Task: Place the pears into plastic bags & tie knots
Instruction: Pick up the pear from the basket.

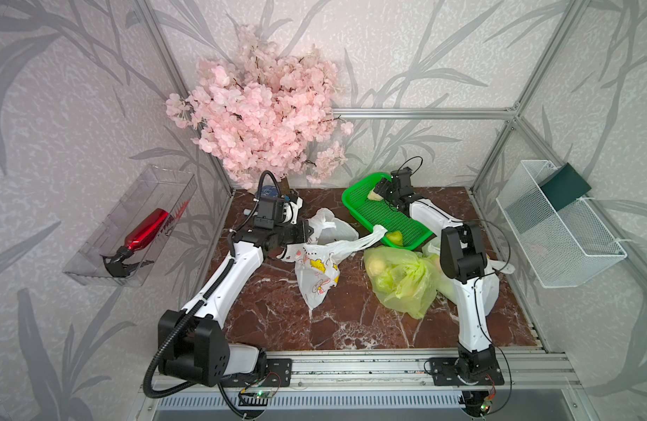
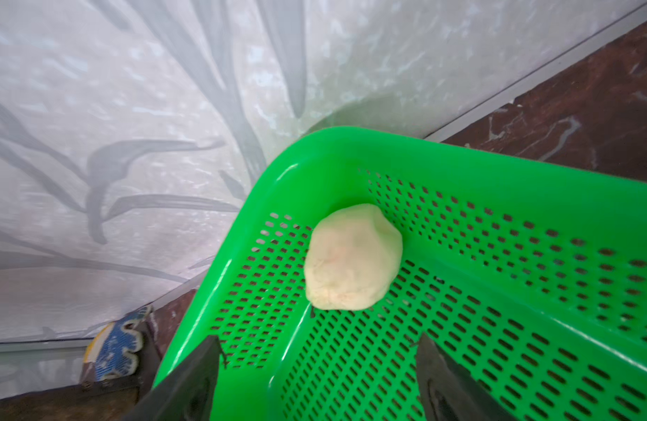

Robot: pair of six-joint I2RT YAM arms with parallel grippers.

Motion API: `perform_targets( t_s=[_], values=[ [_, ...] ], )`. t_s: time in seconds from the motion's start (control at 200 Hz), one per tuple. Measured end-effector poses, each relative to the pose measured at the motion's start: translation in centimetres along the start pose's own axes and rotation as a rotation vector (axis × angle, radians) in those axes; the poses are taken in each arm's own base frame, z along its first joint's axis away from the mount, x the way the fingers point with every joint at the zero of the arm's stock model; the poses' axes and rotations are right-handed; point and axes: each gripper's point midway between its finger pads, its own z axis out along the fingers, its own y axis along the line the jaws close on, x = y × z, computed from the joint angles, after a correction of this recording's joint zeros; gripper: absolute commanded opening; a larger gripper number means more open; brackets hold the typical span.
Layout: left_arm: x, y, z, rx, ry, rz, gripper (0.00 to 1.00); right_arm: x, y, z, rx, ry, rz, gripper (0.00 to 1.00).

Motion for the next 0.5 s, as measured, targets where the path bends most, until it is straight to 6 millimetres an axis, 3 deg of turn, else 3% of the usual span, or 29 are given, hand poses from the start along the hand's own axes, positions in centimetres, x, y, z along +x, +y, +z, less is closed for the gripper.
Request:
perform_targets(
  t_s=[0.31, 0.5],
  values=[
    [0.3, -0.5, 0.0, 0.009, 0.005, 0.002, 0.0, 1.6, -1.6, 6.5, 0.058, 0.024, 0.028, 0.84],
    [1.0, -0.4, 0.1, 0.004, 0.021, -0.002, 0.0, 2.2, -2.1, 7.7, 0.072, 0.021, 0.068, 0.65]
  ],
)
